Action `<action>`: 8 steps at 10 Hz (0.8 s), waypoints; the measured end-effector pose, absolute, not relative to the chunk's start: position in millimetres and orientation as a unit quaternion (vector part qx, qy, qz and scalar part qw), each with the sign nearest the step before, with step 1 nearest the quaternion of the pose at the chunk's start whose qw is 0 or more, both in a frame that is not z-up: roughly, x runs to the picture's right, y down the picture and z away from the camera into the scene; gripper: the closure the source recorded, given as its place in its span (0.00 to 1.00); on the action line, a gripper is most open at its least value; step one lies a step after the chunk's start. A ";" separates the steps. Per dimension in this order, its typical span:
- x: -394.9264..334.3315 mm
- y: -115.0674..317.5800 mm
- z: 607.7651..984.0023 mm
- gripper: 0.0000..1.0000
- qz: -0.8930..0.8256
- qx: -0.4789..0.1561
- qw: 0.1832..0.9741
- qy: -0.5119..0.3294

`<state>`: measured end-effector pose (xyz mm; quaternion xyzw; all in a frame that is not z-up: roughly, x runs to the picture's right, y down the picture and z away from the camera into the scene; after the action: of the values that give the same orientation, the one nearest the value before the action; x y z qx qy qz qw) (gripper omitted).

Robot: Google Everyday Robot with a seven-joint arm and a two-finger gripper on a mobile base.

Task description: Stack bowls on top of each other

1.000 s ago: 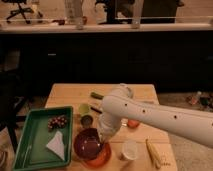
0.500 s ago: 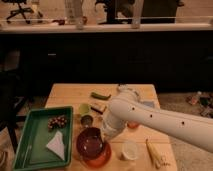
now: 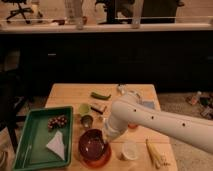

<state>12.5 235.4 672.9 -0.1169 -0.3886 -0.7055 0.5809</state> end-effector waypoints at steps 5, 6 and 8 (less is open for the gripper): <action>16.2 236.7 676.4 0.96 -0.705 -0.122 0.584 -0.384; 15.8 236.7 676.5 0.96 -0.705 -0.122 0.584 -0.384; 15.9 236.7 676.4 0.96 -0.705 -0.122 0.584 -0.384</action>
<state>15.9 236.7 676.4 -0.1222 -0.3839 -0.7047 0.5840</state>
